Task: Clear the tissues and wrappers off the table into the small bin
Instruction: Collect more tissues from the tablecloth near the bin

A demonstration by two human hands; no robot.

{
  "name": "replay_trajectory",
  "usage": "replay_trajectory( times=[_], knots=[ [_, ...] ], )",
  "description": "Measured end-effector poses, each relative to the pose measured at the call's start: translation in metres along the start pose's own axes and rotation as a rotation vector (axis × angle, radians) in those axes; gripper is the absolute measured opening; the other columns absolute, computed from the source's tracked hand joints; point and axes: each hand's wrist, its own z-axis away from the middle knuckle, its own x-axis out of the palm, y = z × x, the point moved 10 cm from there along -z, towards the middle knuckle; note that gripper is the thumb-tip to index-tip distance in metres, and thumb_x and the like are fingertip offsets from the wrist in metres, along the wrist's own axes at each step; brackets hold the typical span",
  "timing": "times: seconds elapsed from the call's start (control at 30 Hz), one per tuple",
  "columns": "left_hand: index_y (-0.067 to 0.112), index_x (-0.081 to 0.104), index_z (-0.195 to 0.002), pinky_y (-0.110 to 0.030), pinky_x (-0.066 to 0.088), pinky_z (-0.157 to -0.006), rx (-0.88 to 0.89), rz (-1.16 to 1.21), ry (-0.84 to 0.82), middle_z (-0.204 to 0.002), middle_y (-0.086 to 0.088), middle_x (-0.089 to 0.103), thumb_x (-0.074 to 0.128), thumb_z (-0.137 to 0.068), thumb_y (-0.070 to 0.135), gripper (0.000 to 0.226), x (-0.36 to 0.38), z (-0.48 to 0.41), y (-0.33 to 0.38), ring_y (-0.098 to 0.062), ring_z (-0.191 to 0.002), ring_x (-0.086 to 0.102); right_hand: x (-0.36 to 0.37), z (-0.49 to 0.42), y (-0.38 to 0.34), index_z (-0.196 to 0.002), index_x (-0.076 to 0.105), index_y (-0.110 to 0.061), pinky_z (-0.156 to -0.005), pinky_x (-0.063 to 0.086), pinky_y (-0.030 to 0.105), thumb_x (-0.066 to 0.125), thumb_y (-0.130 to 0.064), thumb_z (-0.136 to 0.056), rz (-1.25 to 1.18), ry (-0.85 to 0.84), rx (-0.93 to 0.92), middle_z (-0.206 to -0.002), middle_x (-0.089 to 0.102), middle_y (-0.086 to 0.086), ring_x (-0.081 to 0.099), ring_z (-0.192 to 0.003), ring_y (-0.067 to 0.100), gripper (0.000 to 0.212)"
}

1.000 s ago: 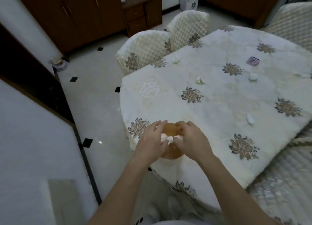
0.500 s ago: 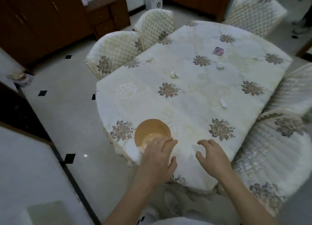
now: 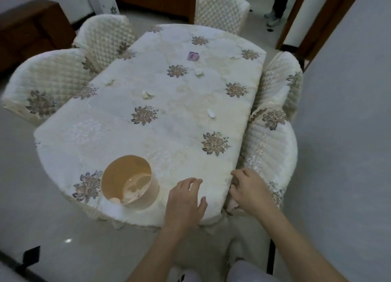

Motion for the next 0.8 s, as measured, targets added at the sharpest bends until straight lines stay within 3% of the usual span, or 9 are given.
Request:
replay_trajectory(
  times=[0.2, 0.3, 0.37, 0.47, 0.57, 0.63, 0.73, 0.8],
  knots=[
    [0.024, 0.052, -0.134, -0.044, 0.047, -0.099, -0.151, -0.074, -0.165, -0.141, -0.002, 0.054, 0.051, -0.082, 0.049, 0.058, 0.067, -0.009, 0.002, -0.024, -0.126, 0.052, 0.008, -0.012, 0.032, -0.109, 0.067, -0.013, -0.063, 0.052, 0.038, 0.054, -0.028, -0.077, 0.079, -0.050, -0.087, -0.093, 0.063, 0.006, 0.060, -0.080, 0.027, 0.037],
    [0.033, 0.021, -0.151, -0.050, 0.029, -0.114, -0.298, -0.122, -0.287, -0.162, 0.002, 0.017, 0.043, -0.091, 0.056, 0.068, 0.100, -0.013, -0.003, -0.022, -0.147, 0.020, 0.009, -0.028, 0.040, -0.108, 0.064, -0.014, -0.070, 0.051, 0.037, 0.052, -0.026, -0.076, 0.156, -0.102, -0.169, -0.095, 0.062, 0.006, 0.059, -0.084, 0.027, 0.037],
    [0.038, 0.004, -0.152, -0.055, 0.019, -0.117, -0.416, -0.116, -0.336, -0.164, 0.004, -0.004, 0.039, -0.093, 0.059, 0.072, 0.116, -0.015, -0.005, -0.024, -0.150, 0.002, 0.006, -0.041, 0.044, -0.107, 0.061, -0.016, -0.076, 0.047, 0.037, 0.052, -0.026, -0.077, 0.193, -0.123, -0.243, -0.097, 0.060, 0.005, 0.057, -0.087, 0.027, 0.033],
    [0.041, -0.007, -0.151, -0.063, 0.011, -0.115, -0.535, -0.136, -0.331, -0.163, 0.003, -0.017, 0.031, -0.093, 0.065, 0.074, 0.130, -0.021, -0.001, -0.028, -0.149, -0.011, 0.001, -0.062, 0.053, -0.108, 0.057, -0.019, -0.082, 0.045, 0.037, 0.052, -0.027, -0.081, 0.208, -0.150, -0.341, -0.101, 0.057, 0.004, 0.055, -0.093, 0.026, 0.029],
    [0.044, -0.011, -0.150, -0.067, 0.010, -0.112, -0.592, -0.198, -0.303, -0.162, 0.001, -0.018, 0.015, -0.088, 0.074, 0.073, 0.142, -0.023, -0.001, -0.031, -0.149, -0.013, -0.003, -0.083, 0.063, -0.107, 0.057, -0.019, -0.084, 0.046, 0.037, 0.051, -0.026, -0.081, 0.201, -0.170, -0.443, -0.100, 0.057, 0.004, 0.055, -0.094, 0.026, 0.027],
    [0.046, -0.006, -0.150, -0.070, 0.017, -0.109, -0.603, -0.231, -0.297, -0.163, 0.000, -0.010, 0.006, -0.083, 0.078, 0.076, 0.145, -0.024, -0.001, -0.031, -0.150, -0.005, -0.004, -0.096, 0.068, -0.109, 0.057, -0.018, -0.085, 0.046, 0.037, 0.050, -0.025, -0.083, 0.219, -0.196, -0.511, -0.103, 0.058, 0.004, 0.055, -0.097, 0.026, 0.028],
    [0.044, 0.016, -0.151, -0.071, 0.036, -0.097, -0.650, -0.259, -0.318, -0.162, -0.003, 0.018, 0.011, -0.085, 0.079, 0.075, 0.146, -0.023, -0.006, -0.034, -0.146, 0.024, 0.002, -0.115, 0.068, -0.120, 0.053, -0.018, -0.091, 0.045, 0.038, 0.047, -0.025, -0.087, 0.252, -0.270, -0.584, -0.120, 0.056, 0.008, 0.053, -0.110, 0.027, 0.034],
    [0.046, 0.007, -0.151, -0.071, 0.034, -0.099, -0.653, -0.271, -0.319, -0.162, -0.001, 0.012, 0.014, -0.084, 0.080, 0.075, 0.149, -0.022, -0.007, -0.033, -0.147, 0.019, 0.009, -0.128, 0.066, -0.132, 0.047, -0.018, -0.096, 0.044, 0.039, 0.047, -0.026, -0.088, 0.270, -0.328, -0.611, -0.133, 0.051, 0.010, 0.048, -0.121, 0.029, 0.044]
  ],
)
